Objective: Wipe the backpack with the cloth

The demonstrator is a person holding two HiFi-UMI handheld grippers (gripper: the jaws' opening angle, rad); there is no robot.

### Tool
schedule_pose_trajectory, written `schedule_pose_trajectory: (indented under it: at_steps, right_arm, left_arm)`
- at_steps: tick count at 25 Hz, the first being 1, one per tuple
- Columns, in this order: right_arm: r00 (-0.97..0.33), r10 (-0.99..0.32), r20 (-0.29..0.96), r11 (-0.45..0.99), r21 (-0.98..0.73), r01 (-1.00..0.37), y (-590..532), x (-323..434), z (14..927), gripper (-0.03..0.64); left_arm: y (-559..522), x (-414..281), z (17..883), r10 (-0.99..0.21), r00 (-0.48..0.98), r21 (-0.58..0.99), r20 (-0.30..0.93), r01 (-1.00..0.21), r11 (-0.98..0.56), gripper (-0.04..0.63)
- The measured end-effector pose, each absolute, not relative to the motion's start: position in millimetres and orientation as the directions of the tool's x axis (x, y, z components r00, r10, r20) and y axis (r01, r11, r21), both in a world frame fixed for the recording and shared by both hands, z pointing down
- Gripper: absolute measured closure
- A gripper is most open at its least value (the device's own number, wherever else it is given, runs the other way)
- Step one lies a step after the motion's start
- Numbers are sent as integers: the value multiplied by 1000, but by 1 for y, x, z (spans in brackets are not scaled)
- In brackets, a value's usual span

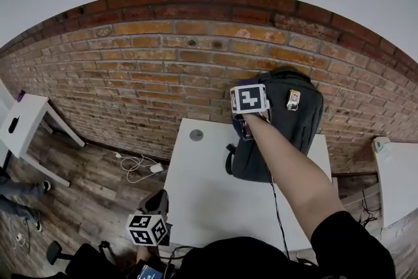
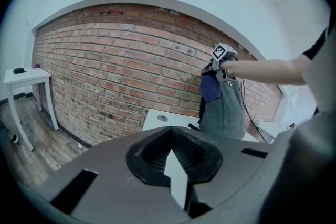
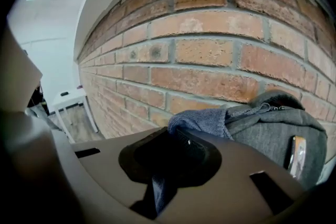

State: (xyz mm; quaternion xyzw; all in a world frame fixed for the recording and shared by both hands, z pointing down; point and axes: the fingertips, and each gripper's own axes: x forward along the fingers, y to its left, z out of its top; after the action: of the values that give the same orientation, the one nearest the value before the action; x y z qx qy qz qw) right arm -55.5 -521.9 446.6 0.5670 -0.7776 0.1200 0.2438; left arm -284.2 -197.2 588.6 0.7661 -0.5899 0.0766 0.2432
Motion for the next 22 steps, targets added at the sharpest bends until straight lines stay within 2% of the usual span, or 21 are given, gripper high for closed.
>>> schedule_pose_trajectory:
  at_steps: [11,22]
  right_arm:
    - [-273,-754,598,320,-29,-947,-482,-67,512,581]
    - [-281,-664,693,418,32,-908,-418,-90,595,581]
  left_arm:
    - [-191,-293,587,-876,276,296,395,-941,-163,598]
    - [-187,-289,586,-875,283,287,393,-942,-175,598]
